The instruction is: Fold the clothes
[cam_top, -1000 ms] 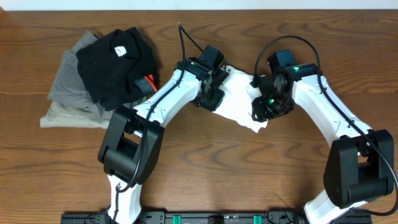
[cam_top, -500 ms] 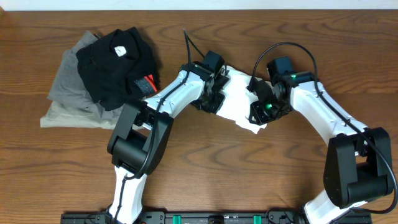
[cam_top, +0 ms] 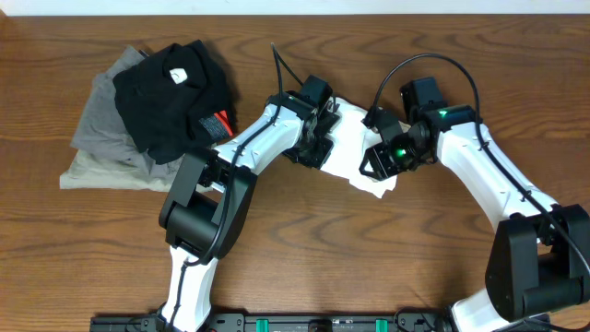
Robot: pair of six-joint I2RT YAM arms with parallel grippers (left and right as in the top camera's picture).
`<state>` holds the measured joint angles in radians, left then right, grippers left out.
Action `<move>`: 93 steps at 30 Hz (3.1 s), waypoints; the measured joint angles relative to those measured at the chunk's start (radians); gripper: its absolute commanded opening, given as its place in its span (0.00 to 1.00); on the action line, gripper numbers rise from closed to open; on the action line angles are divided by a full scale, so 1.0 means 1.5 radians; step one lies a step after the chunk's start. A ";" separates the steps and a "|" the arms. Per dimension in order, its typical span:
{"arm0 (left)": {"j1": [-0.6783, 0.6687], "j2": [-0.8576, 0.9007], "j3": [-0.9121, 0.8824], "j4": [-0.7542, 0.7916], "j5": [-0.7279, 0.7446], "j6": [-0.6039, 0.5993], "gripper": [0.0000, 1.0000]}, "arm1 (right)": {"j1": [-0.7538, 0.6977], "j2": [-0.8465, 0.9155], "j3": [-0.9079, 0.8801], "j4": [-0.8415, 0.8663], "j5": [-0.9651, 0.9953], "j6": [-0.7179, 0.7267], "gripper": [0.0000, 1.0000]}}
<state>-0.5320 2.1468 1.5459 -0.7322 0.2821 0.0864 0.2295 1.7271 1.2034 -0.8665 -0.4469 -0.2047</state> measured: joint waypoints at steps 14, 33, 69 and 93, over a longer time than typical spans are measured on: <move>0.000 0.000 0.000 0.000 0.000 0.000 0.06 | 0.000 0.036 -0.006 -0.018 0.001 0.006 0.30; 0.000 0.000 0.000 0.000 0.000 0.000 0.06 | 0.001 0.023 -0.051 0.008 0.132 0.085 0.01; 0.046 -0.173 0.005 0.023 0.000 -0.002 0.57 | -0.150 -0.016 -0.052 0.208 0.042 0.281 0.01; 0.046 -0.083 0.005 0.105 0.068 0.013 0.57 | -0.180 -0.050 -0.054 0.215 -0.017 0.209 0.25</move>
<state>-0.4637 2.0220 1.5528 -0.5747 0.3847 0.1059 -0.0402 1.6520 1.1229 -0.5434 -0.4728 0.1085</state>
